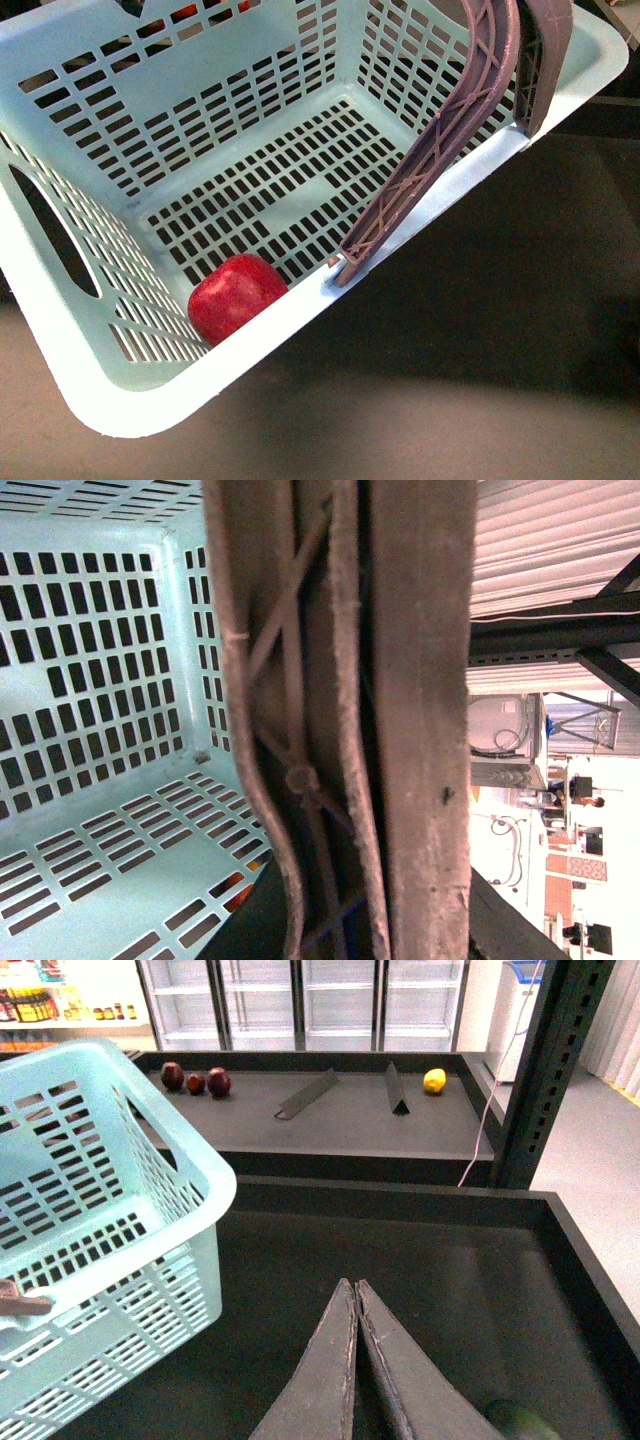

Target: Pick apple with right arm and hold basket with left

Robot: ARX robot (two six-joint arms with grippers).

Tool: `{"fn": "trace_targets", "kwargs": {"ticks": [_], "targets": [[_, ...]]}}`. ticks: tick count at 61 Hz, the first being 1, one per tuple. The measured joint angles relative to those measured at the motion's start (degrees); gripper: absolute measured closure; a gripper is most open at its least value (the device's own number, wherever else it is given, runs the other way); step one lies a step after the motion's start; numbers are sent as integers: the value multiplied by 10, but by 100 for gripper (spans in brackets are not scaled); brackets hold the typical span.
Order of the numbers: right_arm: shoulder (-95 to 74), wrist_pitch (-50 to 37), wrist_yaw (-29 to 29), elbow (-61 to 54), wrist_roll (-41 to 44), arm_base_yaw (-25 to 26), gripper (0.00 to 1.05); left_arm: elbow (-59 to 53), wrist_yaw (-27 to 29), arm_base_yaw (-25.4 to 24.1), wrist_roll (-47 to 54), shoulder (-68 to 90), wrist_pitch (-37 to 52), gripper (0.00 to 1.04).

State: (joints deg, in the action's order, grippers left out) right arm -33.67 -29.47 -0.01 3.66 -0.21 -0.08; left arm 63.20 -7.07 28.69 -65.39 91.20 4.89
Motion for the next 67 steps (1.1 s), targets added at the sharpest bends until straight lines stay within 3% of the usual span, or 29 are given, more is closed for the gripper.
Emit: {"fn": "trace_targets", "kwargs": {"ticks": [18,67], "targets": [[62,23,-2,-27,0,0,103,0,0,0,0,0,0,88],[232,190,0,-27,0,0,103,0,0,0,0,0,0,88]]}}
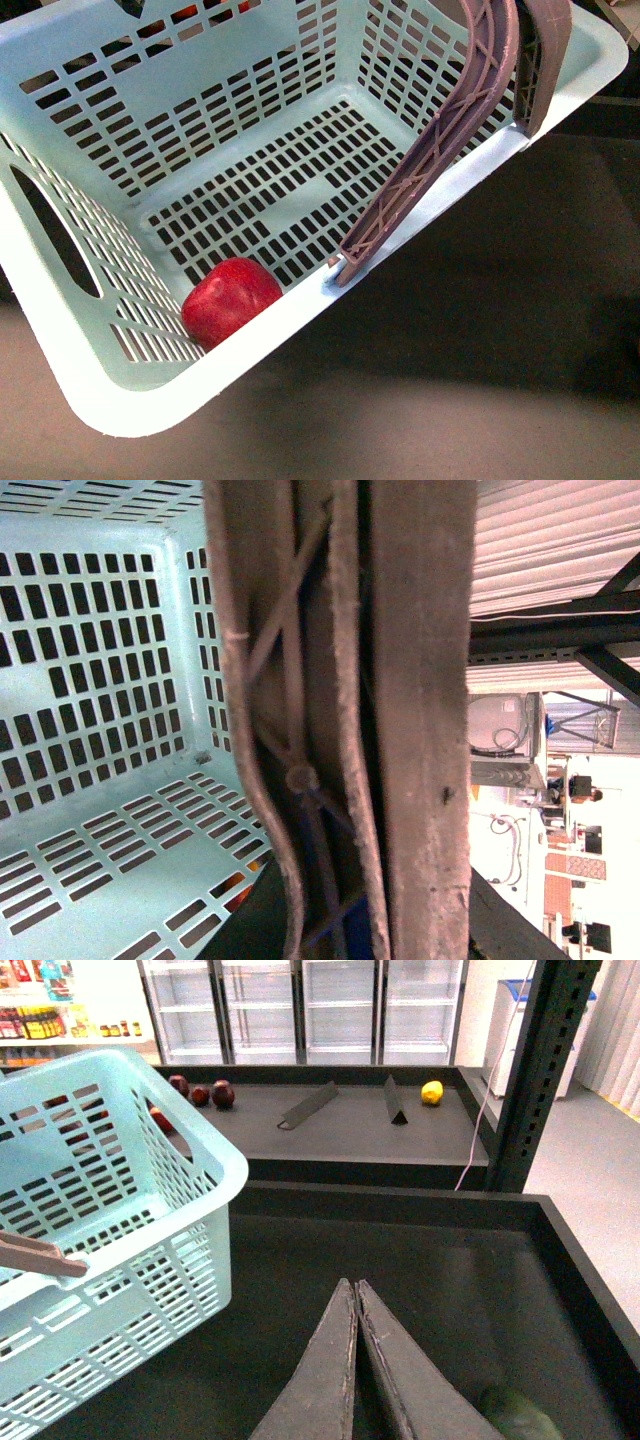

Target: Pick apple with right arm and hold basket with left

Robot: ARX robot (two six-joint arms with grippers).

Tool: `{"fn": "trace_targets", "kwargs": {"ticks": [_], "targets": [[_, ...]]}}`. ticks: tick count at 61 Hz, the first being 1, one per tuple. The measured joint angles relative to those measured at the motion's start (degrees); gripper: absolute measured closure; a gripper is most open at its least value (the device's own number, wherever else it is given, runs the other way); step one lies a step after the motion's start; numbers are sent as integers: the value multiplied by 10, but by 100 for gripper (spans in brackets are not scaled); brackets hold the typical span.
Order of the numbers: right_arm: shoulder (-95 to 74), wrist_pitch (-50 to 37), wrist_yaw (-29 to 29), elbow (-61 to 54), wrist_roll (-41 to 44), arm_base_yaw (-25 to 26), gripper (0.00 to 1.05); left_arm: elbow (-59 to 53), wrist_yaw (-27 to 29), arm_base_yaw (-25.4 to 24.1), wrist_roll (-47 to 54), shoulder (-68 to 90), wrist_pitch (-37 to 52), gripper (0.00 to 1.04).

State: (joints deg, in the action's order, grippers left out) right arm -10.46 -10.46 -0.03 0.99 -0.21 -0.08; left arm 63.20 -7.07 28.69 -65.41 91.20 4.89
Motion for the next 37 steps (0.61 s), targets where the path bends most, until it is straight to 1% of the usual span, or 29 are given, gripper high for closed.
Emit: {"fn": "trace_targets", "kwargs": {"ticks": [3,6,9,27,29,37], "targets": [[14,14,0,0,0,0,103,0,0,0,0,0,0,88],[52,70,2,0,0,0,103,0,0,0,0,0,0,88],[85,97,0,0,0,0,103,0,0,0,0,0,0,88],[101,104,0,0,0,0,103,0,0,0,0,0,0,88],[101,104,0,0,0,0,99,0,0,0,0,0,0,88],[101,104,0,0,0,0,76,0,0,0,0,0,0,88]]}}
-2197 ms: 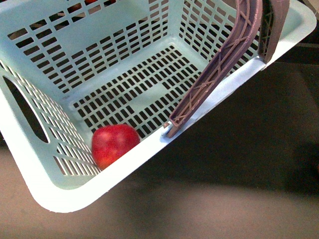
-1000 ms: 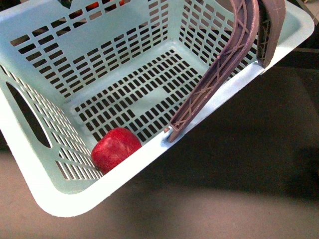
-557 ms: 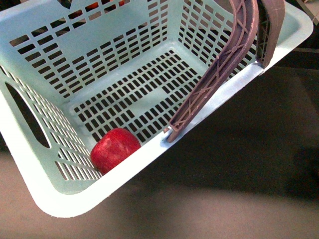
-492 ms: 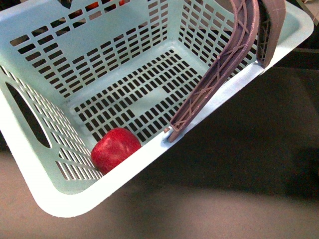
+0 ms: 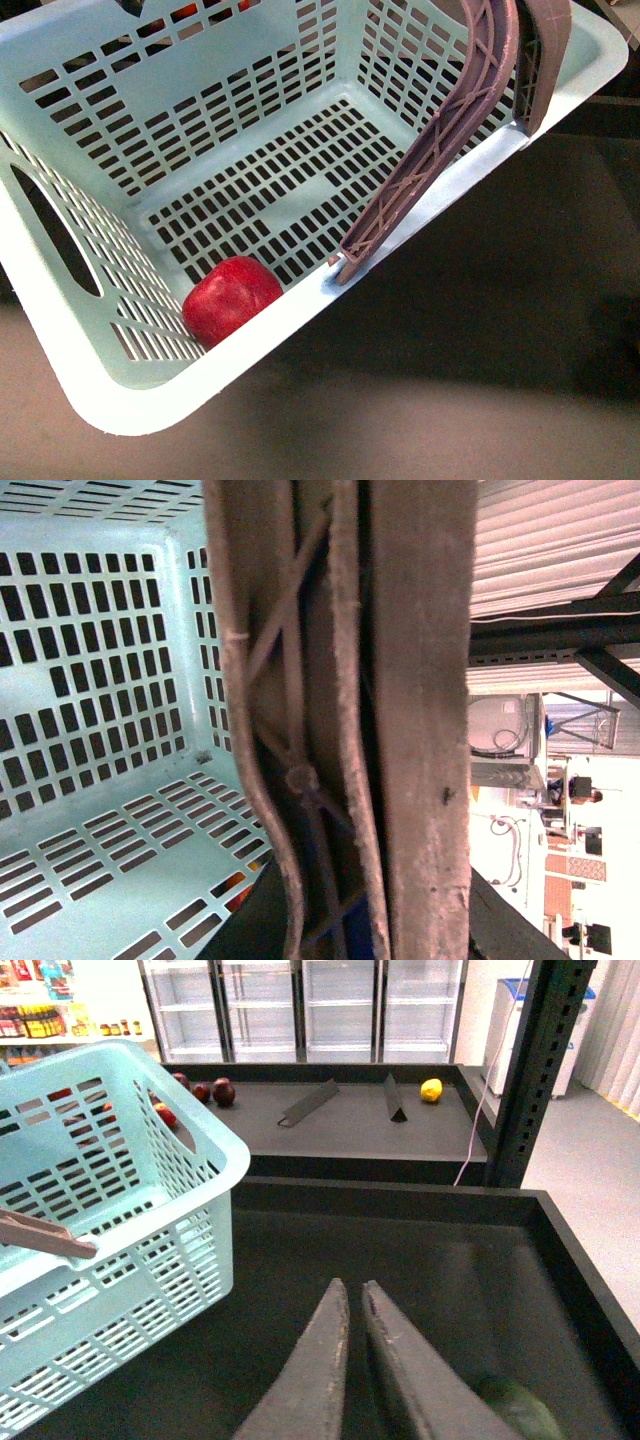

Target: Pick apple with right arm and hold basket with left

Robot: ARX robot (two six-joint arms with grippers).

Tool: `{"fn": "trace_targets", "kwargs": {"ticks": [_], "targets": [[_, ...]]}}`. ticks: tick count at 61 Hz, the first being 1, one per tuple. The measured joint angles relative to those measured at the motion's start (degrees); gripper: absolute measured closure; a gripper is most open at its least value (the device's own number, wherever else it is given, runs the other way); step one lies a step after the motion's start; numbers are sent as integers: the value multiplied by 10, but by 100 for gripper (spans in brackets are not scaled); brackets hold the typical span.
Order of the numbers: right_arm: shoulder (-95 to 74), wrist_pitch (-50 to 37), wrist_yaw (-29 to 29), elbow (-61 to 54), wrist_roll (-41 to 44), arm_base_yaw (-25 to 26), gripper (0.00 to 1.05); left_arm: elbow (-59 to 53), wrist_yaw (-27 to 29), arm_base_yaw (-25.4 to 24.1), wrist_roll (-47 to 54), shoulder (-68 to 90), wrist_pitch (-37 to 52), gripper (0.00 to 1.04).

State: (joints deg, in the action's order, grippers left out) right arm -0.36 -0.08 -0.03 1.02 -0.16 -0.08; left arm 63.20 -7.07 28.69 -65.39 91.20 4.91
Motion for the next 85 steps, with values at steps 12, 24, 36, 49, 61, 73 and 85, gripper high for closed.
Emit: {"fn": "trace_targets", "kwargs": {"ticks": [12,24,36,49,61,73,85], "targets": [[0,0,0,0,0,0,45,0,0,0,0,0,0,88],[0,0,0,0,0,0,12,0,0,0,0,0,0,88],[0,0,0,0,0,0,9,0,0,0,0,0,0,88],[0,0,0,0,0,0,9,21,268,13,-27,0,-54,88],[0,0,0,0,0,0,9,16,265,-54,-89,-2,-37,88],[0,0,0,0,0,0,9,-3,216,-122,-169,16,-8,88],[0,0,0,0,0,0,9,-3,175,-193,-196,79,-1,88]]}}
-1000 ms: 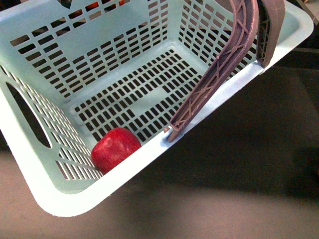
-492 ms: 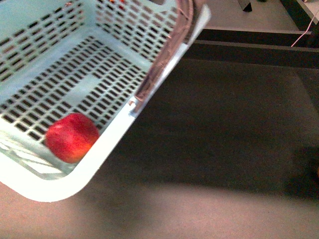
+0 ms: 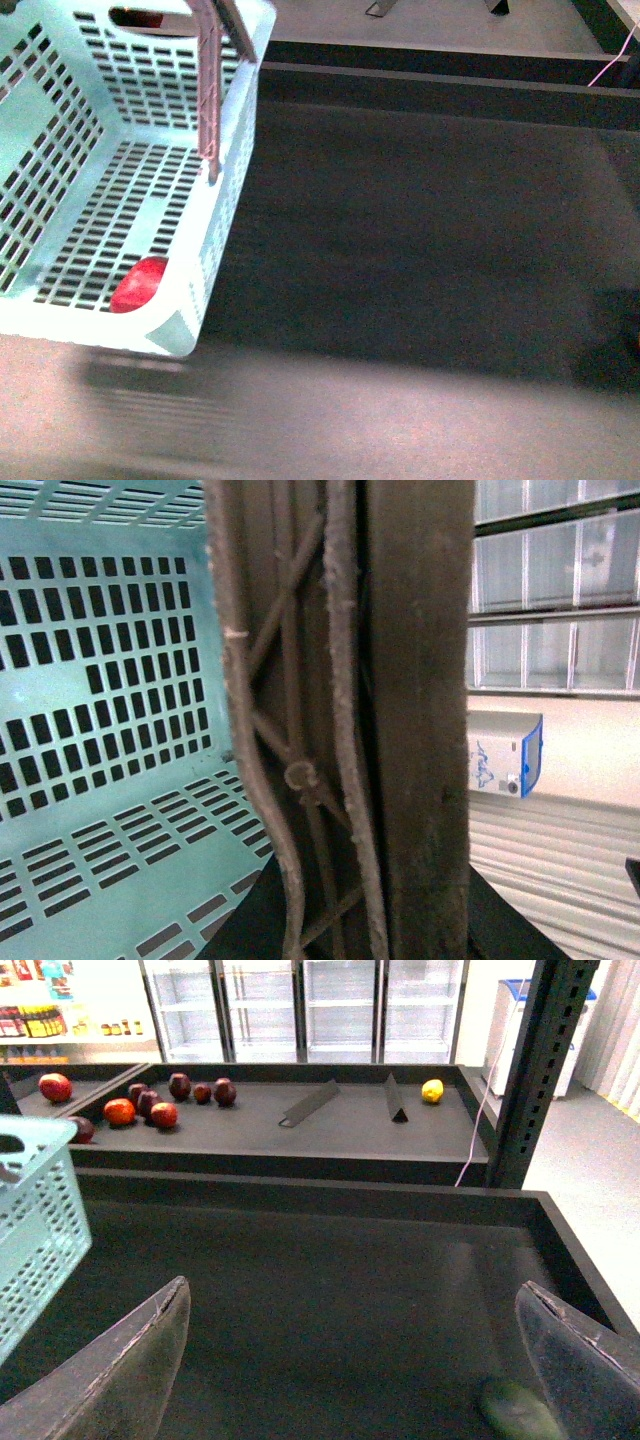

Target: Pick apple with right arm and hold basket with left

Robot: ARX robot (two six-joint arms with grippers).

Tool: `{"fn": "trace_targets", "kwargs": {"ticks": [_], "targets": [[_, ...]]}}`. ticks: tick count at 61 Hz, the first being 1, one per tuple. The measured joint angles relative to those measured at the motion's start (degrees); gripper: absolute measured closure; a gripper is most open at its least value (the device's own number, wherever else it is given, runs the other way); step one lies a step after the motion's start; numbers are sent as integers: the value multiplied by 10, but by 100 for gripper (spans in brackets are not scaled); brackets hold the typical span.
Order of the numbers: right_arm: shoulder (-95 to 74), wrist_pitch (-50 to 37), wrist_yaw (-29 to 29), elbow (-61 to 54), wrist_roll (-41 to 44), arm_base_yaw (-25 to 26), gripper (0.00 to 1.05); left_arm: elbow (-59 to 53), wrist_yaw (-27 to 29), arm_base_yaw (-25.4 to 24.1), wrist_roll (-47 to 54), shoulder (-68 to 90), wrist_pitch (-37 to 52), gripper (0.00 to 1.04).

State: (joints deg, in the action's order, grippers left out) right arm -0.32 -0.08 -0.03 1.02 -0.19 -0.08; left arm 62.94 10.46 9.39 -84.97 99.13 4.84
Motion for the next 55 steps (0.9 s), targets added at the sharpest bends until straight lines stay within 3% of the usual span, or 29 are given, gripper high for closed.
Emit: {"fn": "trace_targets", "kwargs": {"ticks": [18,51,55], "targets": [[0,0,0,0,0,0,9,-1,-44,-40,13,52,-1,88],[0,0,0,0,0,0,9,-77,-51,-54,10,44,28,88],[0,0,0,0,0,0,9,-80,-51,-54,10,40,28,81]]}}
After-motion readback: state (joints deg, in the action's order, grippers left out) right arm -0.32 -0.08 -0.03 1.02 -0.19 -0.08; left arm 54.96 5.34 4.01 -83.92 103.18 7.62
